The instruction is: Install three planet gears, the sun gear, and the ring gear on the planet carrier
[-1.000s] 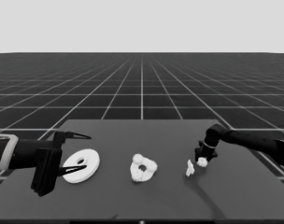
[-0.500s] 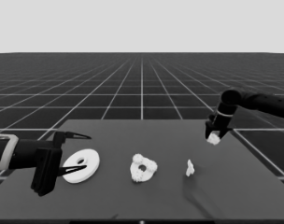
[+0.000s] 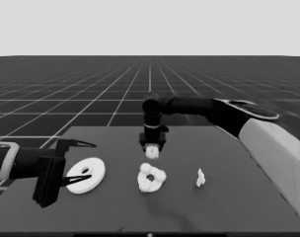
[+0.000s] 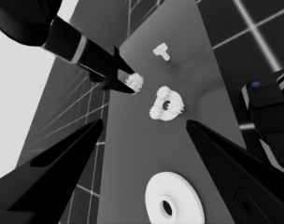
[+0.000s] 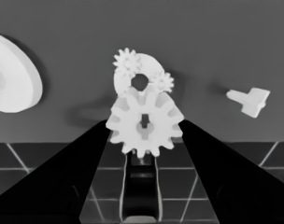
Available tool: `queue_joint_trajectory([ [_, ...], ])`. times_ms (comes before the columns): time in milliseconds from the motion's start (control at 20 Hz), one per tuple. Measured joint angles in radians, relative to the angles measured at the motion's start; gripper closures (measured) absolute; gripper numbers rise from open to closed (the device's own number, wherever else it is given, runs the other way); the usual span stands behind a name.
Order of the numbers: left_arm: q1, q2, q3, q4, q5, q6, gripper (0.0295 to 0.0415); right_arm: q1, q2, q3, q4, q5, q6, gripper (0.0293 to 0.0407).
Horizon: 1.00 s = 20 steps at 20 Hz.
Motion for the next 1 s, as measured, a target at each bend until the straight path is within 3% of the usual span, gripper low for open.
queue_joint_trajectory([
  [150, 0.0, 0.0, 0.0, 0.0, 0.0, 0.0, 0.0326, 0.0, 0.024, -0.034, 0.0, -0.001, -0.009, 0.0389],
  [250, 0.0, 0.0, 0.0, 0.0, 0.0, 0.0, 0.0326, -0.215, 0.028, -0.047, -0.219, 0.04, -0.015, 0.0389],
  [350, 0.0, 0.0, 0.0, 0.0, 0.0, 0.0, 0.0326, -0.299, 0.043, -0.102, -0.291, 0.062, -0.049, 0.0389],
  [1000, 0.0, 0.0, 0.0, 0.0, 0.0, 0.0, 0.0326, -0.346, 0.052, -0.141, -0.324, 0.078, -0.013, 0.039],
])
